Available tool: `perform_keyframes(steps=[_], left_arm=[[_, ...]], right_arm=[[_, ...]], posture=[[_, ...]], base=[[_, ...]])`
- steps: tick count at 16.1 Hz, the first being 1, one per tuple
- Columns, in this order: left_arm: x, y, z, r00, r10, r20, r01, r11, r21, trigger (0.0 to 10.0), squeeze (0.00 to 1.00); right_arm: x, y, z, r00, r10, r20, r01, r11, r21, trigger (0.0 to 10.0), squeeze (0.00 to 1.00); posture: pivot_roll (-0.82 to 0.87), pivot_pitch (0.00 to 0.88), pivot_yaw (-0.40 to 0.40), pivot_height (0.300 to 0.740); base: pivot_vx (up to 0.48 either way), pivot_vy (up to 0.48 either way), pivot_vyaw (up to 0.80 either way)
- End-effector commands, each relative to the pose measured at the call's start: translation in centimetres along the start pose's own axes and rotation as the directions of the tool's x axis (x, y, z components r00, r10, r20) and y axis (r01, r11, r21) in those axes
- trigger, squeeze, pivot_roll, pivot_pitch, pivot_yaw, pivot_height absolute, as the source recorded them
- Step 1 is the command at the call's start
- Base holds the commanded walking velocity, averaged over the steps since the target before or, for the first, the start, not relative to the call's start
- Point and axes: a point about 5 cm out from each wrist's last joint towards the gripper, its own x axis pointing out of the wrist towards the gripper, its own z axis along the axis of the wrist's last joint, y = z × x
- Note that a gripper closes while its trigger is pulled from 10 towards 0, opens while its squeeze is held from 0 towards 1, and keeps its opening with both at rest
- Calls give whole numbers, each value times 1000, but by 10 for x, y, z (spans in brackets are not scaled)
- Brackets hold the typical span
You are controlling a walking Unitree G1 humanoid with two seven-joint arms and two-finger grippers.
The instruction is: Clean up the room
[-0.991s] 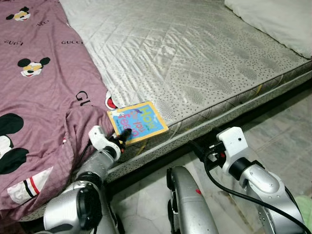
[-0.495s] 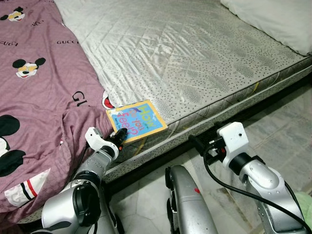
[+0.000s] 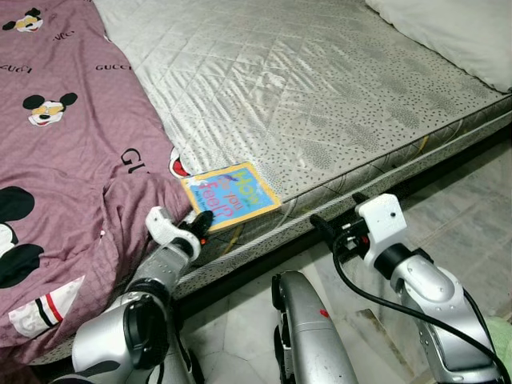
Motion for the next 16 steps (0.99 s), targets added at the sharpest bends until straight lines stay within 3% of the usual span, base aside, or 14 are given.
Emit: perform_keyframes(steps=[1, 6, 9, 11, 12, 15, 16], left_arm=[[2, -4, 1, 1000, -18, -1, 18, 1000, 12, 0, 0], [2, -3, 6, 1000, -3, 31, 2, 999, 40, 0, 0], [5, -15, 26, 992, -34, 122, 2, 969, 246, 0, 0], [7, -40, 58, 961, -143, 235, 35, 911, 411, 0, 0], [2, -52, 79, 931, -211, 298, 29, 856, 516, 0, 0], [-15, -54, 103, 883, -279, 378, -57, 736, 675, 0, 0], [-23, -54, 108, 869, -298, 395, -109, 663, 740, 0, 0]], right_arm=[[2, 1, -1, 1000, 11, -4, -11, 1000, -8, 10000, 0], [7, 0, 1, 1000, 5, 12, -4, 1000, -18, 10000, 0], [14, 0, 4, 999, -4, 44, 5, 1000, -22, 10000, 0], [29, 4, 11, 996, -9, 87, 8, 1000, 6, 10000, 0], [41, 11, 16, 992, -4, 124, -2, 999, 52, 10000, 0], [57, 26, 21, 988, 9, 156, -33, 988, 149, 10000, 0], [63, 28, 20, 987, -5, 160, -29, 978, 206, 10000, 0]], posture=[[-284, 81, -5, 575], [-283, 65, -2, 575], [-265, 36, -2, 575], [-210, 3, 1, 575], [-180, 0, 4, 575], [-119, 0, 18, 575], [-99, 0, 23, 575]], base=[[0, 0, 0], [0, 0, 0], [0, 0, 0], [0, 0, 0], [0, 0, 0], [0, 0, 0], [0, 0, 0]])
